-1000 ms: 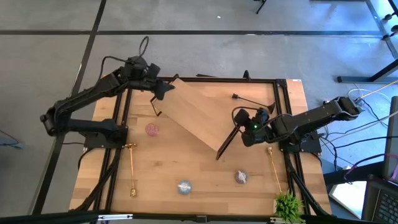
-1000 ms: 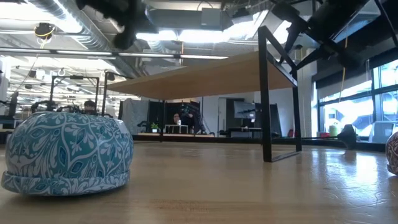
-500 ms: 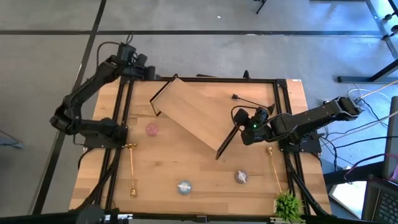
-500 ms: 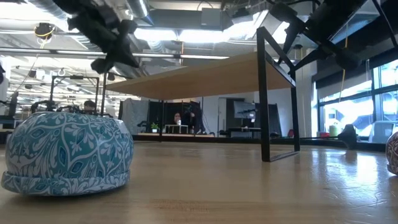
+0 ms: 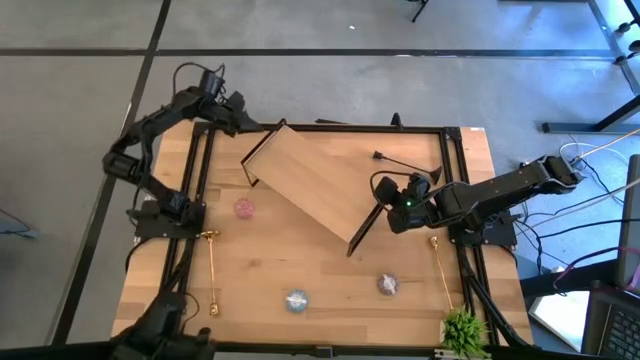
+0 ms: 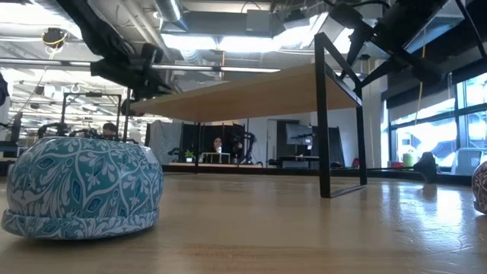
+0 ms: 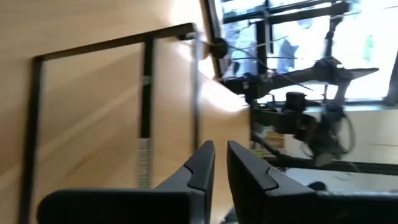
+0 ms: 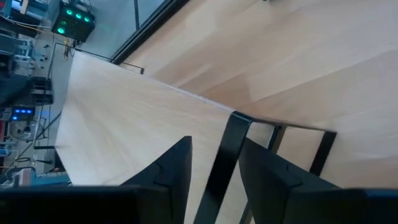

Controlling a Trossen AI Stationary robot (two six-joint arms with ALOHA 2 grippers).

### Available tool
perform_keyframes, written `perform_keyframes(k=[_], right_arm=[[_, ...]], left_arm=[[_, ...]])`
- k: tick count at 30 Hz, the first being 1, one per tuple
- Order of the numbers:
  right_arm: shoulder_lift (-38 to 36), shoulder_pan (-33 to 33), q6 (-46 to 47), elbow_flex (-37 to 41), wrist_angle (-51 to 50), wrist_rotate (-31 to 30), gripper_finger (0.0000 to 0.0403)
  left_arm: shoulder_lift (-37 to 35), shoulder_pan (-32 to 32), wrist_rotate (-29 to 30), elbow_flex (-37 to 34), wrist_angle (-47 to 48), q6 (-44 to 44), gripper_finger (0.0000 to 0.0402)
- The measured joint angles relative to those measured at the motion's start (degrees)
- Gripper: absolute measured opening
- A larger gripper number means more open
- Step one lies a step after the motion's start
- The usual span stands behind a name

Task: Pick & Place candle stick holders
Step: Adjust the shelf

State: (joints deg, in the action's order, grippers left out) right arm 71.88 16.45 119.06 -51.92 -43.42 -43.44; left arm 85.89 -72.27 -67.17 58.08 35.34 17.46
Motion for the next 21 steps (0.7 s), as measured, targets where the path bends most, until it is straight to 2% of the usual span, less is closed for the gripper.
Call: perform_keyframes(k=[5,12,21], right_arm=[[0.0,0.0,-0.63,0.0,0.2,0.06,0.0134],[0.0,0.0,-0.83,0.0,0.17,0.16,0.0134],[0.0,0.0,-0.79,0.0,-0.06,0.15,0.0134]], left_arm=[[1.56,0.02,6.23,0.0,3.6,-4.9,0.0058],[2.03,0.05,5.73,0.0,5.29,-6.27,0.0059],[2.01,2.76,1.39,0.0,5.4,-6.25,0.0059]])
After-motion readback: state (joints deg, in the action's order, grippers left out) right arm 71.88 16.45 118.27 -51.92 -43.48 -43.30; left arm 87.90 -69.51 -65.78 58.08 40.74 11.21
